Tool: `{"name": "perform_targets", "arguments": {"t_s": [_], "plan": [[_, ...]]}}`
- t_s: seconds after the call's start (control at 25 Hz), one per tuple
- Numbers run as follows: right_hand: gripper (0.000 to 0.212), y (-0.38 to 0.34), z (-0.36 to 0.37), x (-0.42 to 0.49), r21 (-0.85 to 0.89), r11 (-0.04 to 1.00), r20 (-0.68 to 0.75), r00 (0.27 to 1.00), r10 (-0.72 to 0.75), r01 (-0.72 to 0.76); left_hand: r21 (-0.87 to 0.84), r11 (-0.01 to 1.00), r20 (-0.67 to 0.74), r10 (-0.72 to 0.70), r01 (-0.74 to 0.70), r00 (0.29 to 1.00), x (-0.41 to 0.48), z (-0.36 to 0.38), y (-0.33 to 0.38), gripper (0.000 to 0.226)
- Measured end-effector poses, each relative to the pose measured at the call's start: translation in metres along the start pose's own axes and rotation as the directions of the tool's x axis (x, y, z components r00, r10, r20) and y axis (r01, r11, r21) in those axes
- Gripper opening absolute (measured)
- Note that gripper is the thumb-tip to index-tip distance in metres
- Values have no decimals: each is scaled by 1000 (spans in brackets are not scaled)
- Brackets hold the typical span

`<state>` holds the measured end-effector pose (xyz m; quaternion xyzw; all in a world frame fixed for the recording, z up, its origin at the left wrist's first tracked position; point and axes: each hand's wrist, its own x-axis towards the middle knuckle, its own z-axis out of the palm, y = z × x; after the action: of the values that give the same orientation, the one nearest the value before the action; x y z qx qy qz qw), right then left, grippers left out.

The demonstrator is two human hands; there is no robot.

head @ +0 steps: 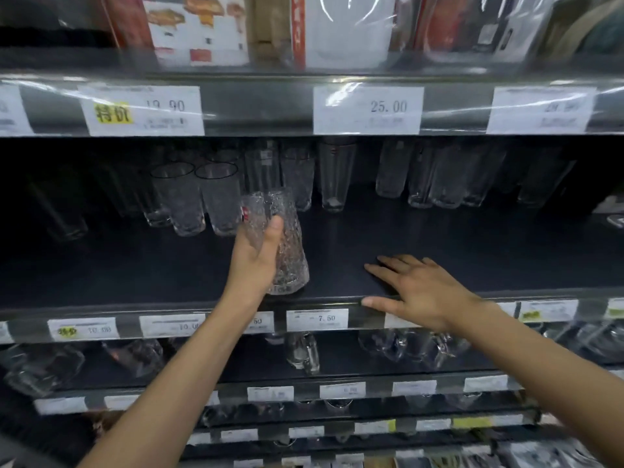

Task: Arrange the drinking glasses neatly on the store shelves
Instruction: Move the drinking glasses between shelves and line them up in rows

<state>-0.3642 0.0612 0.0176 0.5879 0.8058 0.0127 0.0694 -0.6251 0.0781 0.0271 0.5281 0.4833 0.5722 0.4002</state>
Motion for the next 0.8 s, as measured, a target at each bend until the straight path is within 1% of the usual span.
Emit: {"name": "perform_targets", "arguments": {"t_s": [0.04, 0.08, 0.12, 0.16, 0.24, 0.28, 0.36, 0.44, 0.56, 0.68, 0.72, 0.8], "plan": [[88, 9, 3, -2, -7, 1000, -9, 1000, -12, 12, 7, 1000, -12, -13, 13, 1000, 1, 11, -3, 74], [88, 16, 6, -4, -13, 1000, -17, 1000, -22, 22, 25, 999, -16, -22, 22, 1000, 1, 20, -4, 50], [87, 24, 9, -6, -15, 999, -26, 999, -29, 29, 49, 999, -34, -14, 15, 999, 1, 29, -7, 38], [87, 31, 13, -8, -12, 999, -38, 999, -34, 34, 71, 997, -36, 3, 0, 999, 1, 38, -8, 42], [87, 40, 17, -10, -1, 999, -63, 997, -38, 38, 117, 993, -45, 32, -27, 998, 0, 49, -12, 65], [87, 42, 19, -10, 4, 999, -78, 996, -40, 41, 141, 989, -47, 48, -41, 998, -1, 53, -12, 70], [88, 43, 24, -10, 7, 999, -116, 992, -49, 50, 166, 985, -48, 64, -55, 997, -3, 58, -11, 71], [88, 44, 27, -8, 9, 999, -143, 988, -51, 53, 197, 979, -62, 61, -48, 996, -2, 59, -11, 63], [90, 45, 30, -7, 4, 998, -170, 984, -57, 59, 206, 978, -86, 33, -14, 996, -1, 60, -14, 45], [91, 45, 32, -7, 7, 999, -195, 980, -50, 52, 254, 967, -92, 13, 11, 996, 0, 61, -16, 29], [92, 45, 33, -8, 4, 999, -203, 978, -47, 49, 270, 963, -93, 19, 6, 996, 0, 61, -16, 25], [93, 44, 34, -7, 2, 999, -209, 977, -43, 45, 299, 954, -91, 34, -5, 995, -1, 61, -16, 30]]}}
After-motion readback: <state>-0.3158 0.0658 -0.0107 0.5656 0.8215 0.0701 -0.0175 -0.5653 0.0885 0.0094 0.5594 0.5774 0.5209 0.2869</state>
